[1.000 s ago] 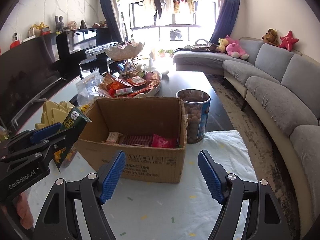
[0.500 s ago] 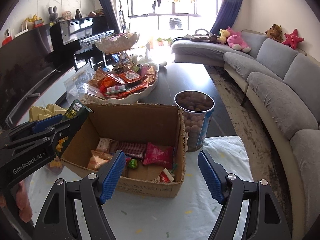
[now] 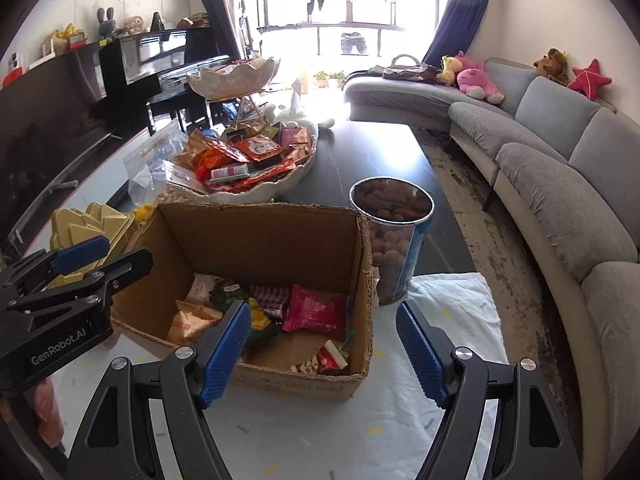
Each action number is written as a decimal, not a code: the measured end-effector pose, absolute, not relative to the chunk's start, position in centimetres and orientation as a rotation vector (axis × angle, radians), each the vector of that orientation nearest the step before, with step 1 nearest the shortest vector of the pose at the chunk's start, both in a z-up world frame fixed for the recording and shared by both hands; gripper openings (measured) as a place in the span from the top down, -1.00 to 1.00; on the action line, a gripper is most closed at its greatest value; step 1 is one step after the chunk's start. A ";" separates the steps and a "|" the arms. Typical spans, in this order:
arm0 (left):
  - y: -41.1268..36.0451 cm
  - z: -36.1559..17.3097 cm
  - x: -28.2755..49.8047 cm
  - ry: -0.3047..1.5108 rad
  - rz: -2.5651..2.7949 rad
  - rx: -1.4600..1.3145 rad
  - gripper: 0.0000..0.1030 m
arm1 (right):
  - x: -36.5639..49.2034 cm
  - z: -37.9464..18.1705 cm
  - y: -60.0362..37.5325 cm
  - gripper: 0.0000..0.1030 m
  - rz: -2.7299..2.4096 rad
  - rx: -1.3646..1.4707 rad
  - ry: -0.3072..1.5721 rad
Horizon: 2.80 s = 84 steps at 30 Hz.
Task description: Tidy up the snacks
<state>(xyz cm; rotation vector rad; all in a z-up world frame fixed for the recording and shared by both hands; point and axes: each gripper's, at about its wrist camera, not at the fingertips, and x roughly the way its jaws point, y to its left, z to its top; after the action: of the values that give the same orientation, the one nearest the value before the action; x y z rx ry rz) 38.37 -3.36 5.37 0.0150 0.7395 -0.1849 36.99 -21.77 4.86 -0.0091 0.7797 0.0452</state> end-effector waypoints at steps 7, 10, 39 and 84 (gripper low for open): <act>-2.5 6.0 34.8 0.710 -0.166 -0.008 -0.30 | 34.2 6.0 -21.2 -0.47 0.057 -0.020 0.740; -2.2 6.3 32.7 0.690 -0.152 -0.003 -0.34 | 32.6 6.5 -21.1 -0.47 0.056 -0.020 0.717; -2.0 6.8 10.9 0.511 -0.088 0.070 -1.00 | 11.6 6.3 -22.2 -0.82 0.023 -0.009 0.536; -2.4 6.8 1.3 0.406 -0.082 0.088 -1.00 | 2.5 5.3 -21.8 -0.82 0.039 -0.012 0.470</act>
<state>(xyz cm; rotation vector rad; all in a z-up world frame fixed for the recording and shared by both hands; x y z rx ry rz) 1.27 -2.38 6.77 0.0876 0.4061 -0.0818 2.48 -21.82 5.27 -0.0119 0.4700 0.0392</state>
